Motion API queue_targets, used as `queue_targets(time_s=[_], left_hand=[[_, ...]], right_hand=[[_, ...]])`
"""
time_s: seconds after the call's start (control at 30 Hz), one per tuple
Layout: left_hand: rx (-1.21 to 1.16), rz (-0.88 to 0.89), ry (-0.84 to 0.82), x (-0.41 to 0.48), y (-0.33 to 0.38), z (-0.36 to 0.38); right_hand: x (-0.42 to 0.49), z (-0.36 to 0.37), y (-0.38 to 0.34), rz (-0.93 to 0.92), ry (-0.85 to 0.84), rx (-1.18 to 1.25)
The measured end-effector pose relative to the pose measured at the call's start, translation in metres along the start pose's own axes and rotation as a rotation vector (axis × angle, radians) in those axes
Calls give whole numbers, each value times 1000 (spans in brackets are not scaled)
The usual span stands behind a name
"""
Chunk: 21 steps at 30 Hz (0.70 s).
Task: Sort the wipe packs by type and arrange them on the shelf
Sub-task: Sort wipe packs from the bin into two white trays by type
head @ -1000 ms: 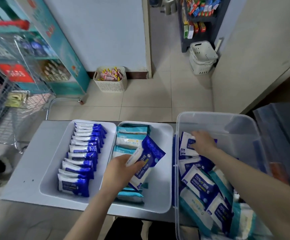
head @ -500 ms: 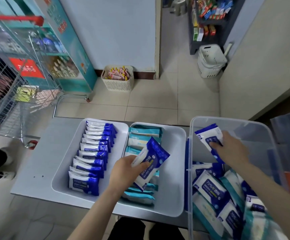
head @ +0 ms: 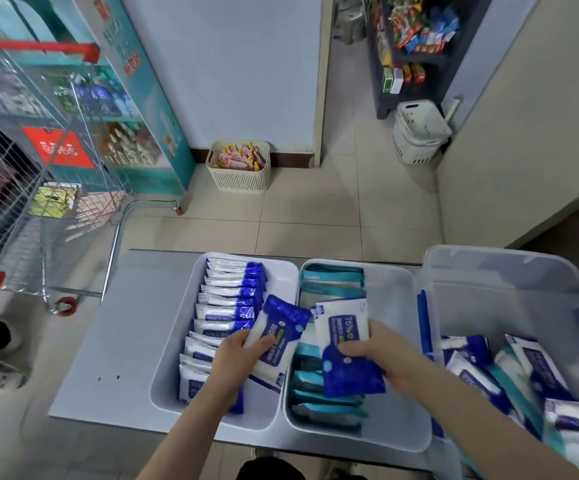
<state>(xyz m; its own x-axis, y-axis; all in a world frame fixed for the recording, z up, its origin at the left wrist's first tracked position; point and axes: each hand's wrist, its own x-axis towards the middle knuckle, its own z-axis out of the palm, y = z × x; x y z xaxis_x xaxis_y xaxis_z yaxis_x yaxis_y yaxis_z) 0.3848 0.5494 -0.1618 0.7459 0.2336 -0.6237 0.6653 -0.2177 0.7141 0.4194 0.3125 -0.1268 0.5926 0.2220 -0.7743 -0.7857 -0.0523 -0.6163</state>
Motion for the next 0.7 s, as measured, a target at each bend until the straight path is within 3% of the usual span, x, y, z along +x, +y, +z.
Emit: queue_targets(time_s=[0.13, 0.27, 0.5, 0.7], left_hand=[[129, -2, 37, 30, -4, -44], [424, 97, -9, 70, 2, -83], [913, 255, -322, 144, 22, -122], [989, 344, -518, 171, 35, -123]], right_hand=[[19, 48, 14, 18, 18, -174], [36, 87, 16, -116, 73, -457], [75, 139, 13, -317, 108, -1096], [97, 171, 14, -407, 103, -1254]])
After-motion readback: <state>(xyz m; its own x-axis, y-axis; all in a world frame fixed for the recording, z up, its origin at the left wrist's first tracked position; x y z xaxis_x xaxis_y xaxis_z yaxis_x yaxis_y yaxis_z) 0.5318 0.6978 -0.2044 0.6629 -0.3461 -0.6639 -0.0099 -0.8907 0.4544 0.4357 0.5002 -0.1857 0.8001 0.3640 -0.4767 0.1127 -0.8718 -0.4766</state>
